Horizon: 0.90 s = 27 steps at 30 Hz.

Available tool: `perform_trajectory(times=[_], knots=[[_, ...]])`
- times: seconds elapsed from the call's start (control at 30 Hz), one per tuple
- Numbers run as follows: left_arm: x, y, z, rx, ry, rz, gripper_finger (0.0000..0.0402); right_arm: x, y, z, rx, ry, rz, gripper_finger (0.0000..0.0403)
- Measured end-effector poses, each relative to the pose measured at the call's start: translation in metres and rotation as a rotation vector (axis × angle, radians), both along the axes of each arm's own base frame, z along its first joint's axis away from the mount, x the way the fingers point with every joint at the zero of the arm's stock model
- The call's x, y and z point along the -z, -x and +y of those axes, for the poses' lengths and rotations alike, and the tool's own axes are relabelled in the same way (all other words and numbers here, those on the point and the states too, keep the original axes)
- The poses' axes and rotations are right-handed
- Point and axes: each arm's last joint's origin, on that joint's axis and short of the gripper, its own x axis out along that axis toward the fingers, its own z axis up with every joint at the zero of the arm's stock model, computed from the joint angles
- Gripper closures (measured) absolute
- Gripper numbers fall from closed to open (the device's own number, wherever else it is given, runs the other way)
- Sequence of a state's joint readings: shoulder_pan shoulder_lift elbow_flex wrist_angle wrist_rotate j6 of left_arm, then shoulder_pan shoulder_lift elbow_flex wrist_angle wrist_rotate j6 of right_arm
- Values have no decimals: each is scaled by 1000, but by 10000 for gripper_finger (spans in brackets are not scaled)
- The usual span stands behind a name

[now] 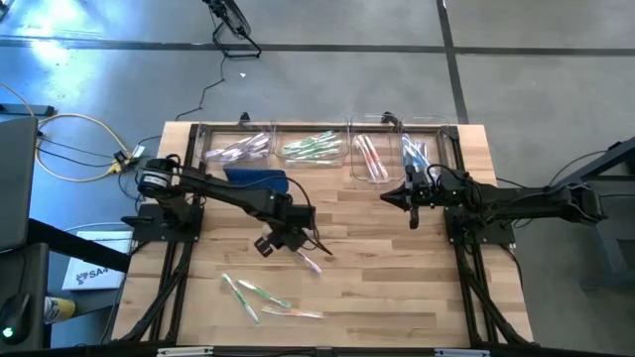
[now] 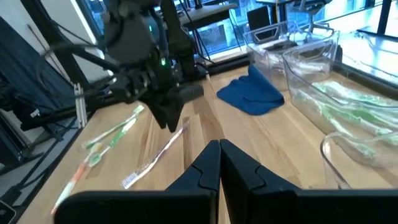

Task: Pick & Place Toothbrushes
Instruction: Put the violet toothbrush into the left transparent bin

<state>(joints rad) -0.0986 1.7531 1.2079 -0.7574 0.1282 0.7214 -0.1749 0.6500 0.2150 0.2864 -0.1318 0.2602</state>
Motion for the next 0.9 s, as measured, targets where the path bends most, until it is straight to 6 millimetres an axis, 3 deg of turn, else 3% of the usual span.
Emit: perform_trajectory(times=[0.2,0.9], knots=[[13,-8,-4,54,84,-2,256,1,-1,0,-1,-2,4,401],[13,-9,-4,40,108,-4,256,1,-1,0,-1,1,6,401]])
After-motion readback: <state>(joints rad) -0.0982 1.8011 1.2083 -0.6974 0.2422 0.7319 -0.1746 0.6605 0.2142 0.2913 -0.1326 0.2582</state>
